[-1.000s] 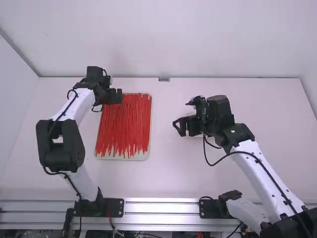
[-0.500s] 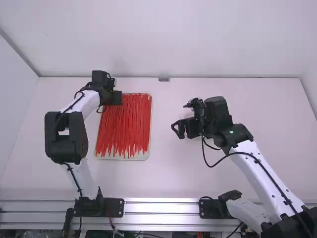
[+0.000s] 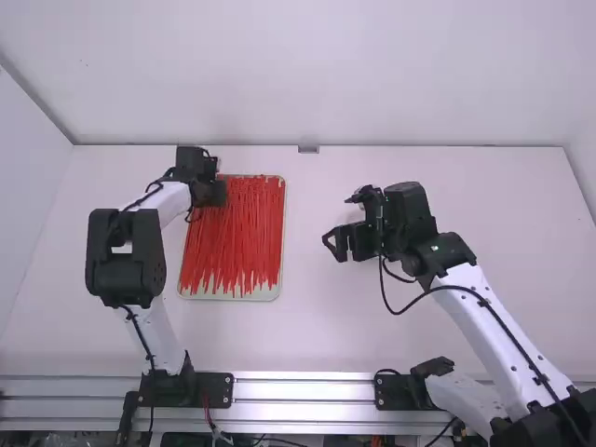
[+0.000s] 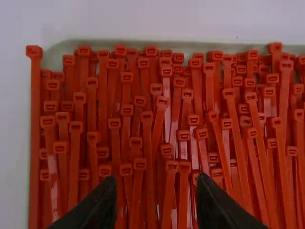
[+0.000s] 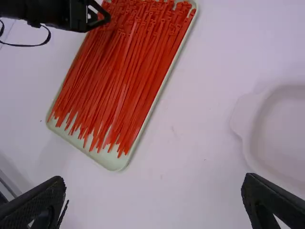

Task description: Fasten the cable tie

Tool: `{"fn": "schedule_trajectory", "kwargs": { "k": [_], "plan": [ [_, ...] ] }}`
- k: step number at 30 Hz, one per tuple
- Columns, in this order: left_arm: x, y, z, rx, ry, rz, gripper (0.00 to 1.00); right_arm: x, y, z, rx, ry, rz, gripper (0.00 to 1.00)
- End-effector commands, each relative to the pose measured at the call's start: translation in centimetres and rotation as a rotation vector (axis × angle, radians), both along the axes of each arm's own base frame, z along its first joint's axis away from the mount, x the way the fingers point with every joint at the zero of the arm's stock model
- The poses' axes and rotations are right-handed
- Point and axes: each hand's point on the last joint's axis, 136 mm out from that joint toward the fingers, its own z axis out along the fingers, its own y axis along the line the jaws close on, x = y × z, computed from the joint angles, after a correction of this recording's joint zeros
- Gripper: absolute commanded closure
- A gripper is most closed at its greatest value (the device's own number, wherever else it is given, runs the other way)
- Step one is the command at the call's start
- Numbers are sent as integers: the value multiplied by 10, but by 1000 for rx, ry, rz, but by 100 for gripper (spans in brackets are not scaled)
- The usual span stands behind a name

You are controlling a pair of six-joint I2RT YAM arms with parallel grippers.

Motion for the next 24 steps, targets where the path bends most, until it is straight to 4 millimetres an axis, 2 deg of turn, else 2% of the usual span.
{"fn": "schedule_trajectory", "kwargs": {
  "k": [1,7,17,24],
  "plan": [
    [-7,-3,-14,-7,24,-3,55,5,4,14,18,-23,5,2],
    [-5,-11,-16,-43,3,-29,55,4,4,14,18,-22,6,2],
    [-2,-10,-19,-38,-9,-27,62,3,4,13,16,-14,5,2],
    [0,-5,-19,-17,-16,-12,63,2,3,11,16,-4,2,1]
  ]
}}
